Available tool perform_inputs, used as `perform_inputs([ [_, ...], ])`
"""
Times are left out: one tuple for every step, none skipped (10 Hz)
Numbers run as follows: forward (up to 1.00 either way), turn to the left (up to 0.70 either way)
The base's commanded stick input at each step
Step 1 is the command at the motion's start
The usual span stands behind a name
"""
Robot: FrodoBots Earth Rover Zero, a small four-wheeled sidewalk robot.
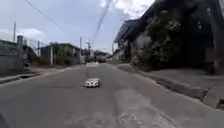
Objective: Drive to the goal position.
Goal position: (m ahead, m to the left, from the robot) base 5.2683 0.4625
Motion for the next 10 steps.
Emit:
perform_inputs([
  [1.0, -0.31],
  [1.0, -0.36],
  [1.0, -0.27],
  [1.0, 0.0],
  [1.0, 0.0],
  [1.0, 0.0],
  [1.0, 0.0],
  [1.0, 0.0],
  [1.0, 0.23],
  [1.0, 0.4],
])
